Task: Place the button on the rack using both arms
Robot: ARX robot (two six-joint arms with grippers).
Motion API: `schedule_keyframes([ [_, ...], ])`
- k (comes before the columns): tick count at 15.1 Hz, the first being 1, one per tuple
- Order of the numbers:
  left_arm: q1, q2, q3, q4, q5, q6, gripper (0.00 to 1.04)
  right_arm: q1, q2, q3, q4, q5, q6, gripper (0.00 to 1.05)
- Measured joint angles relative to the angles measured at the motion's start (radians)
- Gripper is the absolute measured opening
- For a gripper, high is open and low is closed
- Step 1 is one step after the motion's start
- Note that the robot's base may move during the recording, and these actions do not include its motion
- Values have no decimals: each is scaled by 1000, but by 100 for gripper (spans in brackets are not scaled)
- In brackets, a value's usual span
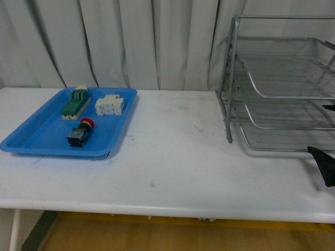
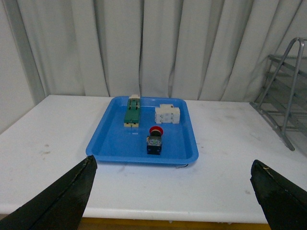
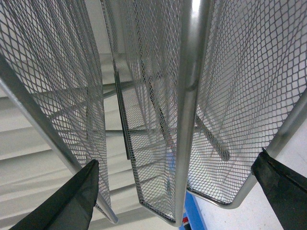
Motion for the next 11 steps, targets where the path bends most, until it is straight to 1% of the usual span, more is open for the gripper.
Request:
schedule_keyframes([
  [4, 0, 0, 0, 0, 0, 0, 98, -10, 33, 35, -3, -12, -38, 98],
  [5, 0, 0, 0, 0, 0, 0, 98, -10, 37, 64, 2, -12, -52, 79],
  [6, 0, 0, 0, 0, 0, 0, 98, -10, 44, 78, 2, -12, -65, 66],
  [9, 0, 0, 0, 0, 0, 0, 98, -12, 58, 91, 1, -17, -96, 42],
  [11, 0, 0, 0, 0, 0, 0, 98, -25, 64, 98, 0, -23, -118, 20],
])
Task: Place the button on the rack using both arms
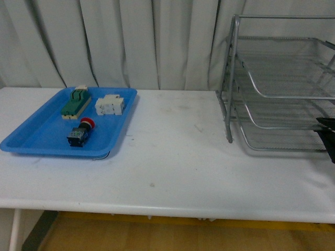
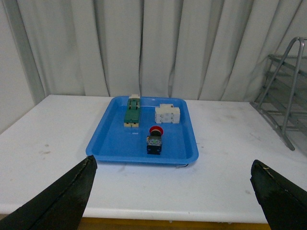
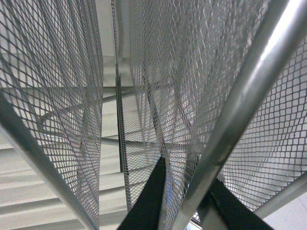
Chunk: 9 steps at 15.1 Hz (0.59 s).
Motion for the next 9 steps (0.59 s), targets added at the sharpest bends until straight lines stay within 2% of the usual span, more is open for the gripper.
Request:
schedule_keyframes([
  [2, 0, 0, 0, 0, 0, 0, 98, -11, 0, 0, -3, -7, 0, 5],
  [9, 0, 0, 0, 0, 0, 0, 98, -71, -45, -132, 16, -70, -31, 4],
])
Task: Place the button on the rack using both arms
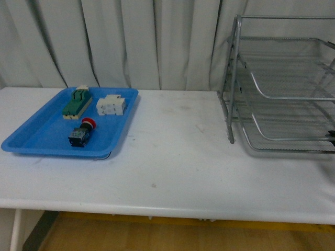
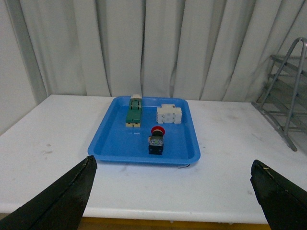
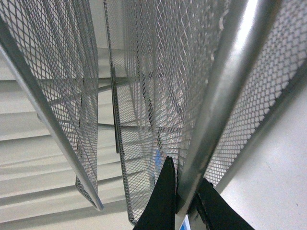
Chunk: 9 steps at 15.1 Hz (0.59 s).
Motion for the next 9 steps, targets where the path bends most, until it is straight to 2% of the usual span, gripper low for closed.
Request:
schedule_keyframes([
  [9, 0, 0, 0, 0, 0, 0, 98, -26, -153, -330, 16, 27, -36, 4],
])
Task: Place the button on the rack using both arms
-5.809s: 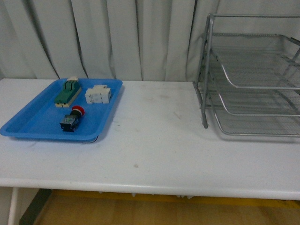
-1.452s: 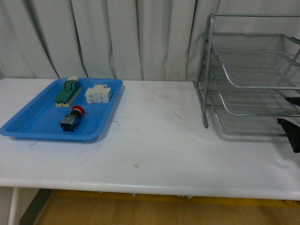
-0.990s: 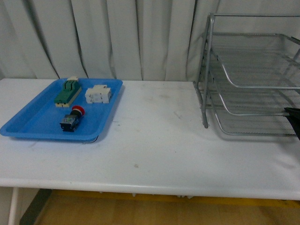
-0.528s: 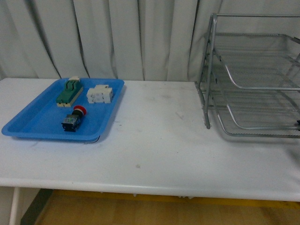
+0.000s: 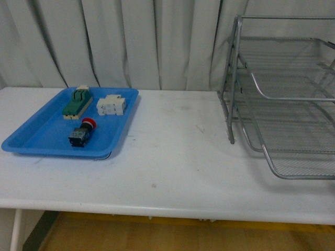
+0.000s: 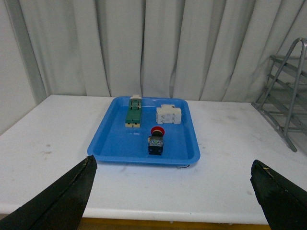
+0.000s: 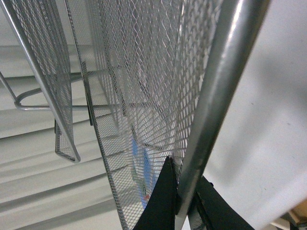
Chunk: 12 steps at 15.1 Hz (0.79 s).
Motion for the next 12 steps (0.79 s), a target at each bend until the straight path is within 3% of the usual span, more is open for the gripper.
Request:
schedule_keyframes([
  [1, 0, 0, 0, 0, 0, 0, 98, -14, -29, -74, 0, 0, -18, 4],
  [3, 0, 0, 0, 0, 0, 0, 98, -59, -55, -90, -32, 11, -76, 62],
  [6, 0, 0, 0, 0, 0, 0, 98, -60, -138, -126, -31, 16, -66, 97],
  [12, 0, 0, 0, 0, 0, 0, 98, -113, -478, -351, -32, -57, 30, 98],
])
